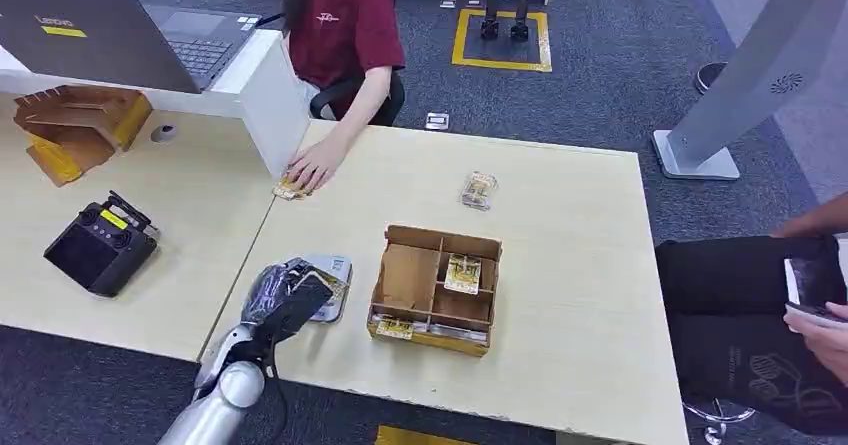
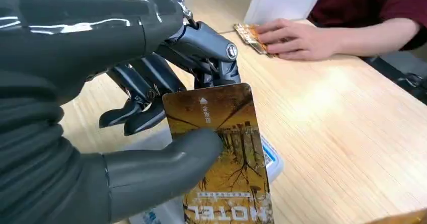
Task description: Pass the card to the sensor for recognition and then transmit it.
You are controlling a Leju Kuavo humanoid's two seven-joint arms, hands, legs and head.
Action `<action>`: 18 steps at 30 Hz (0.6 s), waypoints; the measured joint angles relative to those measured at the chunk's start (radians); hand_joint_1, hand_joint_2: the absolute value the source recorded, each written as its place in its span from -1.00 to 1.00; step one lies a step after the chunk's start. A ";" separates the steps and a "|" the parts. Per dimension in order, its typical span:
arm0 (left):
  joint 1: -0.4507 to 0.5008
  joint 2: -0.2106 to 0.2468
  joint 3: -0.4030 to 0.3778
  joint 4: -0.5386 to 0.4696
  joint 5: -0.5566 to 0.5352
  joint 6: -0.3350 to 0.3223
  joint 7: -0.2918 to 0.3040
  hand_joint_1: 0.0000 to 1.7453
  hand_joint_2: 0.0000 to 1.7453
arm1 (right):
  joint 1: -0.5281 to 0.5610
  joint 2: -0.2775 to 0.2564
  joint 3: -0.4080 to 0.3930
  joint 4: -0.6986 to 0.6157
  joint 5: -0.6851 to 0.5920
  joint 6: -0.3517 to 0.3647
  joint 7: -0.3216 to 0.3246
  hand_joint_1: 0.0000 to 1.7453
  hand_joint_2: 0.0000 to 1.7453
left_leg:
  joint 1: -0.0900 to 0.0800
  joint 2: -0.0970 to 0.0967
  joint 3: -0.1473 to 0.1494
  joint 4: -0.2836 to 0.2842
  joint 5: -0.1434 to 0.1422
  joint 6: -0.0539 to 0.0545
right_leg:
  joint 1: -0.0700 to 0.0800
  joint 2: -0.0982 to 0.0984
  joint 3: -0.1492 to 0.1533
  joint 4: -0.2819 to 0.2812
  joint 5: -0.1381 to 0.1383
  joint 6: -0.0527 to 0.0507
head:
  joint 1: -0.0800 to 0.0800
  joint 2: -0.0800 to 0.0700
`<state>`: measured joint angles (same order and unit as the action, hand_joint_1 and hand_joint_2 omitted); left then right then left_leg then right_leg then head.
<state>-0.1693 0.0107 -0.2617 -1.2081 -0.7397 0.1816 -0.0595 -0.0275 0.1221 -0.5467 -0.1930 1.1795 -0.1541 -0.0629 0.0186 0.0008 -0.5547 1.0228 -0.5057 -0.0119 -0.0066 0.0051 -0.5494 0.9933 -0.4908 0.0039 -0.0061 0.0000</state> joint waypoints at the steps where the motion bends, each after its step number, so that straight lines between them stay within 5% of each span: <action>1: -0.005 -0.004 0.000 0.008 -0.002 0.005 0.004 1.00 1.00 | 0.000 0.000 -0.001 0.000 0.002 0.000 0.000 -1.00 1.00 | 0.000 0.000 0.000 0.000 0.000 0.000 | 0.000 0.000 0.000 0.000 0.000 0.000 | 0.000 0.000; 18: -0.040 -0.025 0.005 0.062 -0.031 0.020 0.008 1.00 1.00 | 0.000 0.001 -0.011 0.000 0.023 0.012 0.002 -1.00 1.00 | 0.000 0.000 0.000 0.000 0.000 0.000 | 0.000 0.000 0.000 0.000 0.000 0.000 | 0.000 0.000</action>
<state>-0.2090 -0.0145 -0.2568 -1.1464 -0.7705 0.2021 -0.0519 -0.0272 0.1232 -0.5581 -0.1930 1.2024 -0.1423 -0.0614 0.0187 0.0007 -0.5547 1.0228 -0.5057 -0.0119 -0.0066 0.0048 -0.5491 0.9935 -0.4908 0.0039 -0.0061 0.0000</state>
